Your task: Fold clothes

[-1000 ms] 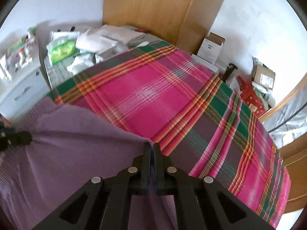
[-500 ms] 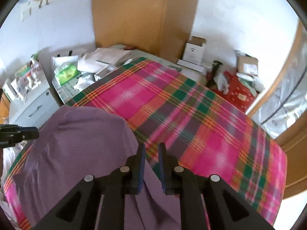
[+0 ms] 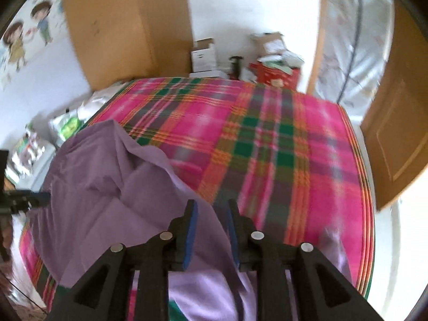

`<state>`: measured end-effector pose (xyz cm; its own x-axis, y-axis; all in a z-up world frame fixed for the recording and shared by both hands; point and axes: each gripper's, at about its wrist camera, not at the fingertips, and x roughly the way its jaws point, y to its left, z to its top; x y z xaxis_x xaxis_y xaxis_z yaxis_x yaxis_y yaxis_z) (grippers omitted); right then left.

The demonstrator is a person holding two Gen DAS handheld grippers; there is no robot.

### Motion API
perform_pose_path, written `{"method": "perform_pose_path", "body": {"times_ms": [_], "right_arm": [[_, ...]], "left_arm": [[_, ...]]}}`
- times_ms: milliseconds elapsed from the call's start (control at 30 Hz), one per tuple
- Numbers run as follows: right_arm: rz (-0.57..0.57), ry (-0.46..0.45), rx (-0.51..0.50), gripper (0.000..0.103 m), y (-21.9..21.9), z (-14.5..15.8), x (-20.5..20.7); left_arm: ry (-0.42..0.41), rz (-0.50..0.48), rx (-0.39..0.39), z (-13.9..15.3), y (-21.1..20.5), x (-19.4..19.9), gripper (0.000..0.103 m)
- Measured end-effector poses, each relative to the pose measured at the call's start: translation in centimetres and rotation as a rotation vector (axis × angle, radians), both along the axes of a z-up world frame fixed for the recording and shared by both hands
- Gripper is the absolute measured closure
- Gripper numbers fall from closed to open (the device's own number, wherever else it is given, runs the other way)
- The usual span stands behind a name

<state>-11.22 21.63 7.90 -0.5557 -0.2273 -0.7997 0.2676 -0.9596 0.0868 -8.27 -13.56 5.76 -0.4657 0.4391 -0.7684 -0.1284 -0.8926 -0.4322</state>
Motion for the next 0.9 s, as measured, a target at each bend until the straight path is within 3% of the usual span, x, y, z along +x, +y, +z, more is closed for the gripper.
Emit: {"method": "perform_pose_path", "body": {"times_ms": [233,567,600,667,900], "right_arm": [[-0.053,-0.049,-0.068,0.076,4.7,-2.2,2.7],[0.046,-0.144,-0.129,0.076,4.4,-5.8,3.0],[0.056,-0.151,-0.132,0.078,4.2,-6.1,3.0],[0.085,-0.154,-0.138,0.095,3.8,-6.2,3.0],[0.076,-0.105,-0.231,0.1,5.6,-4.2,2.7]], "left_arm": [[-0.044,-0.169,0.043,-1.5,7.2,0.1,0.067],[-0.059,-0.239,0.054,-1.6,12.2,-1.6,0.067],[-0.058,-0.239,0.056,-1.5,12.4,-1.8,0.067],[-0.064,-0.24,0.054,-1.6,12.7,-2.2,0.067],[-0.101,-0.228,0.037,-2.8,13.6,-3.3,0.067]]}}
